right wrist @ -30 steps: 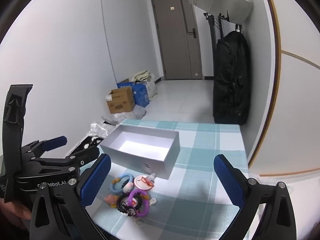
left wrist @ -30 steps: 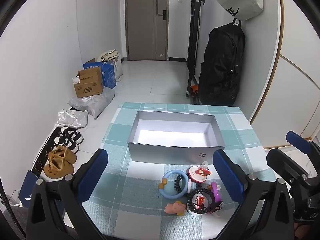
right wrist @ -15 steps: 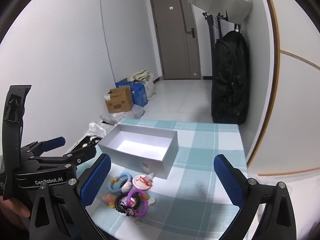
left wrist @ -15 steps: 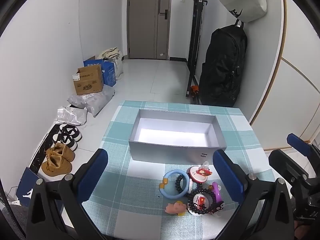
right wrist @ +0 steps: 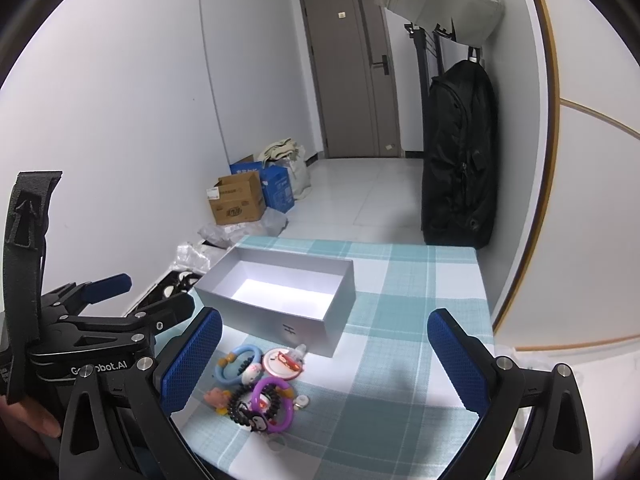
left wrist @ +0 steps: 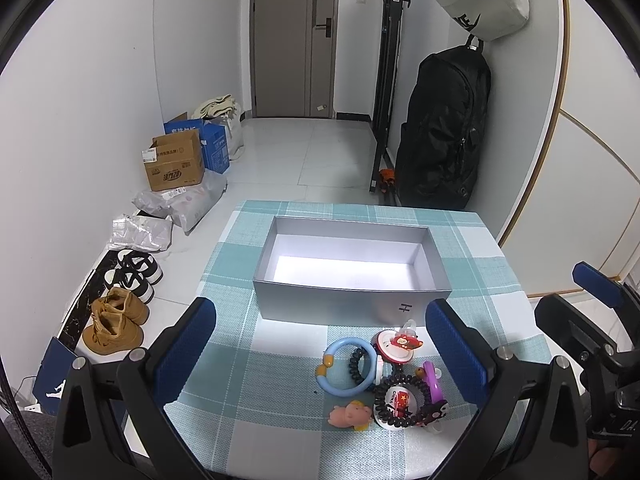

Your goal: Organize jewelry

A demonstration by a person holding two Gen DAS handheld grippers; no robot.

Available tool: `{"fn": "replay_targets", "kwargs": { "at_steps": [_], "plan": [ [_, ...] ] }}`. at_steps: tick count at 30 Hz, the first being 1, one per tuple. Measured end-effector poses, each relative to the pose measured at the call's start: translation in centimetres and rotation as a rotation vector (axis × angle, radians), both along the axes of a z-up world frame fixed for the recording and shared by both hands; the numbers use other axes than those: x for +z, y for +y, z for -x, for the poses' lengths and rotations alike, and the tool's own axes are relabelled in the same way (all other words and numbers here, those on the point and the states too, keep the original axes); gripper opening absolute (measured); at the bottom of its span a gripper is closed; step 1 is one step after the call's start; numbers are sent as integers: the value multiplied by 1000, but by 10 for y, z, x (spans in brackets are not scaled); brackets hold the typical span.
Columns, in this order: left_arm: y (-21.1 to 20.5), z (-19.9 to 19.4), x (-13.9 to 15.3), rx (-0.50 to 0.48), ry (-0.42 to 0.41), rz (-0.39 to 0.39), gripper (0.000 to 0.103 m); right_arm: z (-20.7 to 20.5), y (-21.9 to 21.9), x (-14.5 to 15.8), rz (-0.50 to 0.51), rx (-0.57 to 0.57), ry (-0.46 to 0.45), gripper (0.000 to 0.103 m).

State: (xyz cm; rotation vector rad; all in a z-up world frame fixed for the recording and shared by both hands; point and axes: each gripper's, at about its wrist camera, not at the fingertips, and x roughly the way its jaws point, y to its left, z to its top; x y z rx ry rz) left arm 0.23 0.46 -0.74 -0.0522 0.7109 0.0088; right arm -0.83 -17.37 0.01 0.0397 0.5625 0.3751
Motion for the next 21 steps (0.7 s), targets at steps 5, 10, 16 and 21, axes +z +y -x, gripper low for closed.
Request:
{"fn": "replay_targets", "kwargs": {
  "at_steps": [5,10,16,21],
  "plan": [
    [-1,0,-1,-2,2,1,102,0,0,0,2,-1,1,103],
    [0,0,-1,-1,2,3,102,0,1,0,3,0,-2,103],
    [-1,-1,-1,-2,3,3,102,0,2,0,2,1,-3,103],
    [-3,-1,-2,-4,4,7,102,0,2,1,2,3,-3,103]
  ]
}}
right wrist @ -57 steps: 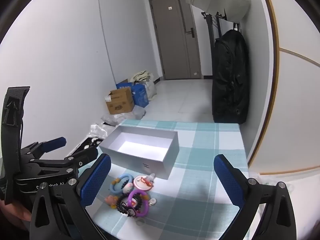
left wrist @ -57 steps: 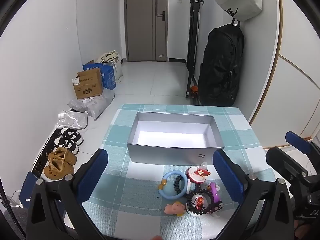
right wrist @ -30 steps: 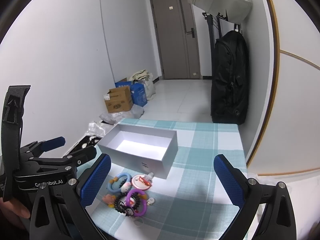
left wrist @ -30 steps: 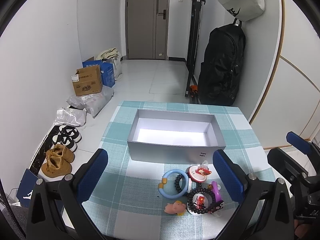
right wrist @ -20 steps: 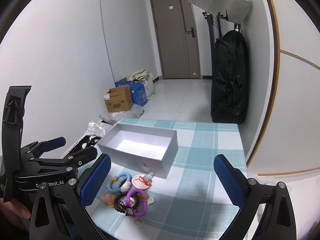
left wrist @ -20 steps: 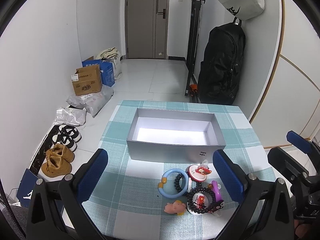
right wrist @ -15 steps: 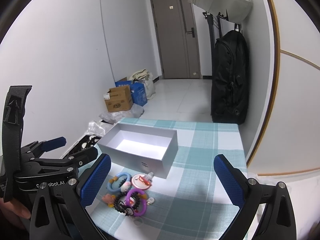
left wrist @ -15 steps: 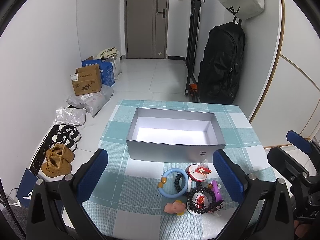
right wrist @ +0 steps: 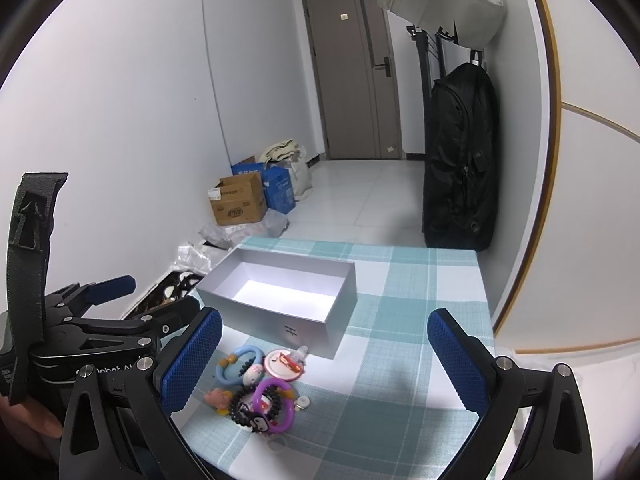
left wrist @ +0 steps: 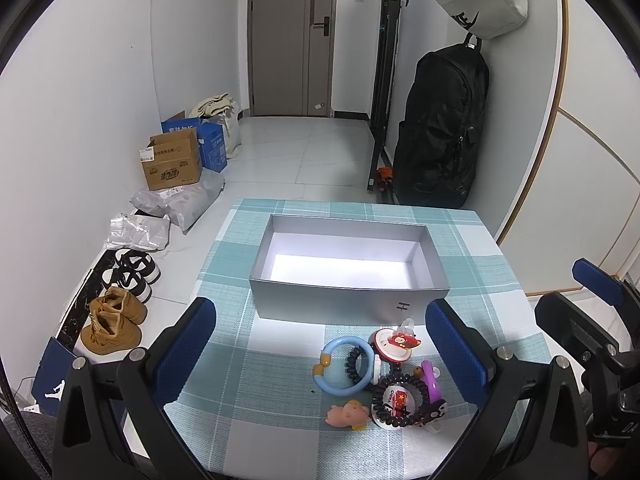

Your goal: Organize jewelry

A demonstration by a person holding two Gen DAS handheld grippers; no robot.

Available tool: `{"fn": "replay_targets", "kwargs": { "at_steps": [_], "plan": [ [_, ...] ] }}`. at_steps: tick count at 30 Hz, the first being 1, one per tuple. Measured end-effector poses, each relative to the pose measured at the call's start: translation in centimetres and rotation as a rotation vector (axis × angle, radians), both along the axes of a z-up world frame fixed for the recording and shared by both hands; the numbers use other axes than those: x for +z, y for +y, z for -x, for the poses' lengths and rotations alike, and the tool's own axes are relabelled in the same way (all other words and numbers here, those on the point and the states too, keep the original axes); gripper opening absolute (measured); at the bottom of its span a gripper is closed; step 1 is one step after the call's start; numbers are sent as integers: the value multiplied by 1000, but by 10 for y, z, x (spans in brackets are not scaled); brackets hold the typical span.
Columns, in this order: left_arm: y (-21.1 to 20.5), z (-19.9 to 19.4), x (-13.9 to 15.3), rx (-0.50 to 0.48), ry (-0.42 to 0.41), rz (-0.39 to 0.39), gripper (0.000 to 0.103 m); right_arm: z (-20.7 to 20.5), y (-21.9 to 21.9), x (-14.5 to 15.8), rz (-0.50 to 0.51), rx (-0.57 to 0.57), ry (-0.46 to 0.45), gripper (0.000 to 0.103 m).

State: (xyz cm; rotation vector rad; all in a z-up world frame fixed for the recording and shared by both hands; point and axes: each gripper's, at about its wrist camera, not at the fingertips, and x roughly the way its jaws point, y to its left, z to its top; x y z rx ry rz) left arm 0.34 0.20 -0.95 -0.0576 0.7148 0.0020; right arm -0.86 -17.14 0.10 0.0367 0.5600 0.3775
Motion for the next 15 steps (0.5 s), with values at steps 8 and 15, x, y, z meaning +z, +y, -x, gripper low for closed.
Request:
{"fn": "replay_targets", "kwargs": {
  "at_steps": [8,15],
  "plan": [
    [1,1,-1,-6,5,9,102,0,2,0,1,-1,-2,103],
    [1,-1,0,-8,10,15,102,0,2,0,1,0,-2,103]
  ]
}}
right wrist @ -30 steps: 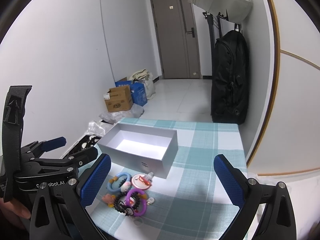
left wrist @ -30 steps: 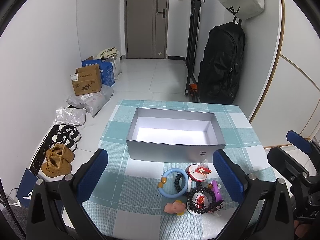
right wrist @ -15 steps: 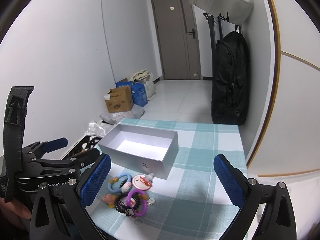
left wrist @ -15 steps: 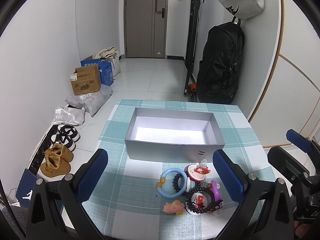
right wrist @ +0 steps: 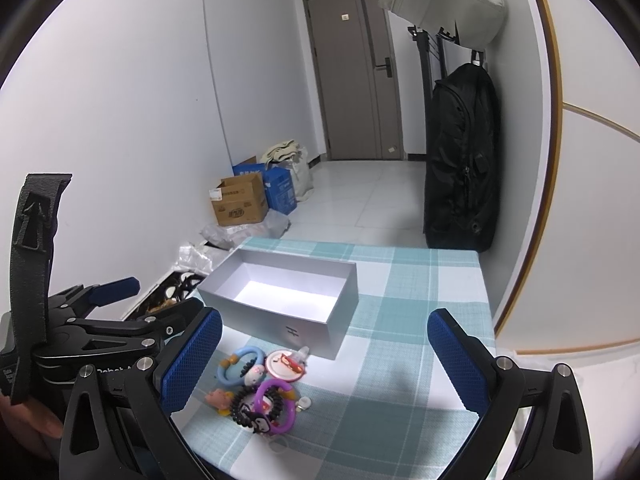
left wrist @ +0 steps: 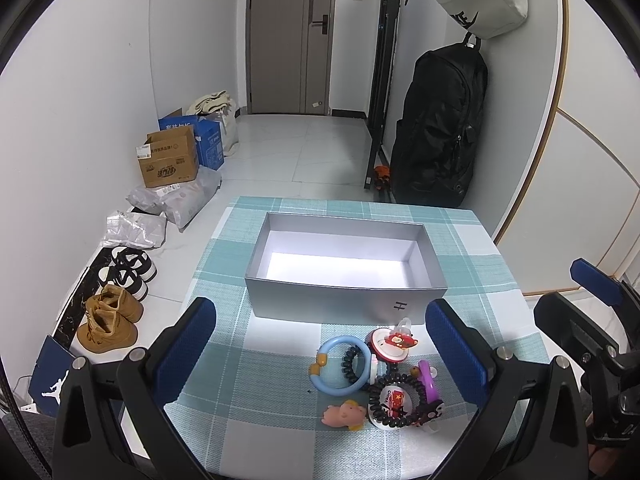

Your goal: Organize jewelry

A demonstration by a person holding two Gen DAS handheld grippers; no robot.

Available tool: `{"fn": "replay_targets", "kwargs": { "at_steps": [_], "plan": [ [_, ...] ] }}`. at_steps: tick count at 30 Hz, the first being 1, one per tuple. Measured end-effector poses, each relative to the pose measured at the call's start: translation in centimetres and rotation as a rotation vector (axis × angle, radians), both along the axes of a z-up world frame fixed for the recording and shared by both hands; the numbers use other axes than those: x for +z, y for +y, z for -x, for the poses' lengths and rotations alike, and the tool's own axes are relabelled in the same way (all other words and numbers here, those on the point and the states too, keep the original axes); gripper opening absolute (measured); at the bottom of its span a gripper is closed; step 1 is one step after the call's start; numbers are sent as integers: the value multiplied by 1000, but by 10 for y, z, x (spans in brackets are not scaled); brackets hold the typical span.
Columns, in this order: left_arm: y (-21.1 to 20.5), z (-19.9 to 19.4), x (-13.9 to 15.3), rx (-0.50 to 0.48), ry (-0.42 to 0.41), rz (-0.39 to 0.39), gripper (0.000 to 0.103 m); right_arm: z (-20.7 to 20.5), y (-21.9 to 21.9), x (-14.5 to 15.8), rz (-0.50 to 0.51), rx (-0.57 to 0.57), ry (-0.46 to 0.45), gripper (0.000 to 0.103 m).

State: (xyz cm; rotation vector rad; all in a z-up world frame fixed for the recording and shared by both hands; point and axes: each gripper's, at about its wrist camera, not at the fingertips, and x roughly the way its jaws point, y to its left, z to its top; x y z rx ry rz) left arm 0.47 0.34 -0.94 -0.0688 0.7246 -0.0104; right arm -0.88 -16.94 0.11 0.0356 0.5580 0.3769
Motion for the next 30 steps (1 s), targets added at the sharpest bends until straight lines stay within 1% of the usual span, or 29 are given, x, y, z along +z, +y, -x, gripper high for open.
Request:
{"fn": "replay_targets", "kwargs": {
  "at_steps": [9,14,17,21,23,25,30],
  "plan": [
    [2,-4,-1,-10,15,16,102,-3,4,-2,8,6,9,103],
    [4,-9,-5,-21,43,35,102,-6,6,-5,12,13,20,103],
    [8,-13,-5,-17,61,52,102,-11,6,-10,18,12,43,103],
    [22,-22,-10,18,108,83,102,-19,10,-21,20,38,101,103],
    [35,-26,-13,45,127,109,102,-25,15,-30,27,62,150,103],
    [43,-31,-17,65,141,119,102,-30,18,-38,20,90,194,102],
    [59,-37,-26,84,178,136,102,-43,30,-62,23,148,307,102]
  ]
}}
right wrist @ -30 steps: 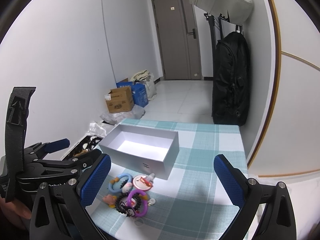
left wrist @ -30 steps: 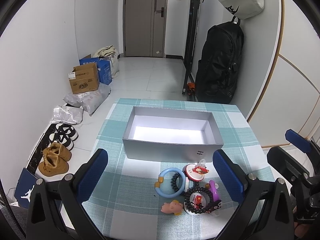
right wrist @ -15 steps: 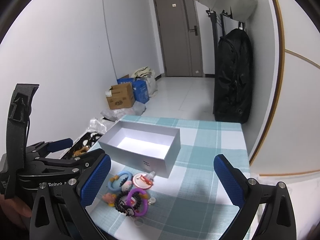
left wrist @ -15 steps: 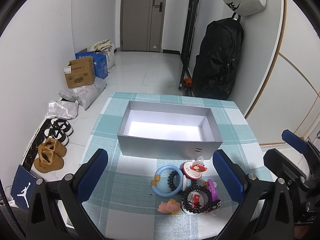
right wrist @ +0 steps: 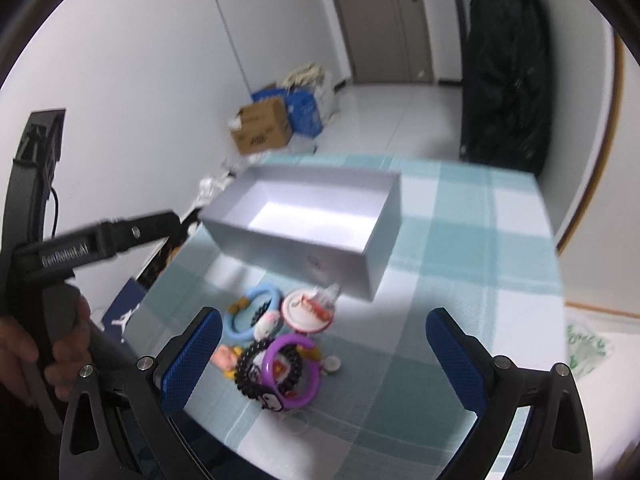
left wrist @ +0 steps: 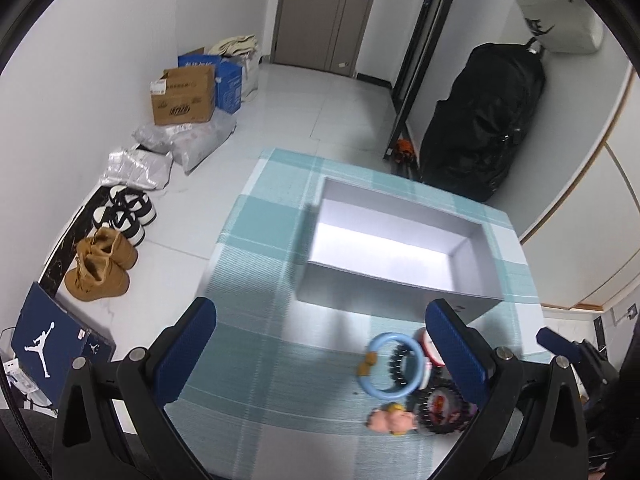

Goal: Organize jewelry
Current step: 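Grasp the purple bangle with the right tool while the left tool approaches the blue bangle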

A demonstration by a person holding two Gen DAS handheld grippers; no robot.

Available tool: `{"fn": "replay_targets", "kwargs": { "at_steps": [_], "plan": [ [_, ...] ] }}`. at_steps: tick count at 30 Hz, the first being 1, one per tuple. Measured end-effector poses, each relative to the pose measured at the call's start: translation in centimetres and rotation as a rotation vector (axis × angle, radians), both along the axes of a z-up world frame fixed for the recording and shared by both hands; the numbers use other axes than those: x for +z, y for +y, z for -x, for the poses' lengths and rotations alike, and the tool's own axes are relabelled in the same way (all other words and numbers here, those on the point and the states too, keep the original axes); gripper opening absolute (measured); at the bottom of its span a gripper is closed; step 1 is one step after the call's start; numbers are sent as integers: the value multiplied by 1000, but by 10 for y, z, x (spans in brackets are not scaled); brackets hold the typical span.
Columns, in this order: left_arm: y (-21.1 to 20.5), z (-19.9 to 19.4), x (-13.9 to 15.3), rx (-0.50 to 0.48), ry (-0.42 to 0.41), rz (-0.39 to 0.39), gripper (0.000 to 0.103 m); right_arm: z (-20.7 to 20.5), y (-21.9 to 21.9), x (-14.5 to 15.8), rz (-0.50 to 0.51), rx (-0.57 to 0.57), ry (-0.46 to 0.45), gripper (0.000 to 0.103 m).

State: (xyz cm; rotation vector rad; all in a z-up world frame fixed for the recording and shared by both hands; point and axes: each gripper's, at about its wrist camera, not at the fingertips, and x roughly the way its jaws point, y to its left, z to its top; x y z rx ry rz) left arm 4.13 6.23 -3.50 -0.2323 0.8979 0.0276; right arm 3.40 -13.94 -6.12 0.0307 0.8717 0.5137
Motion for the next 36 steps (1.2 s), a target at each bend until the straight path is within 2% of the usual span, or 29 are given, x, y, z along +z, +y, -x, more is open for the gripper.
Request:
{"fn": "replay_targets", "kwargs": {
  "at_steps": [3,9,11,12,13,16,19,21,22,23,27,36],
  "plan": [
    [7,-3,-6,-2,29,19,102,-2,8,-14,16,42,58,99],
    [8,-10,-17,-54,88,47,102,-8,7,-33,-23,86,174,81],
    [7,-11,-20,-81,107,61,102,-10,6,-37,-39,87,202,66],
    [7,-12,-21,-91,118,65,102,-9,5,-38,-40,85,210,63],
    [6,-12,-22,-97,125,65,102,-9,4,-37,-47,89,215,55],
    [7,-13,-24,-112,140,61,102,-3,1,-31,-50,97,200,48],
    [6,-14,-28,-124,156,56,101,1,1,-26,-57,115,189,36],
    [4,-15,-31,-137,174,54,93,4,1,-23,-61,121,181,26],
    [2,-16,-33,-146,183,54,92,4,1,-23,-57,119,175,15],
    [2,-16,-35,-151,189,52,92,5,1,-22,-55,116,169,12],
    [-3,-15,-39,-179,202,54,90,5,-2,-19,-43,86,150,8],
    [-18,-14,-45,-253,204,90,90,-2,-24,-7,-162,37,137,8]
  ]
}}
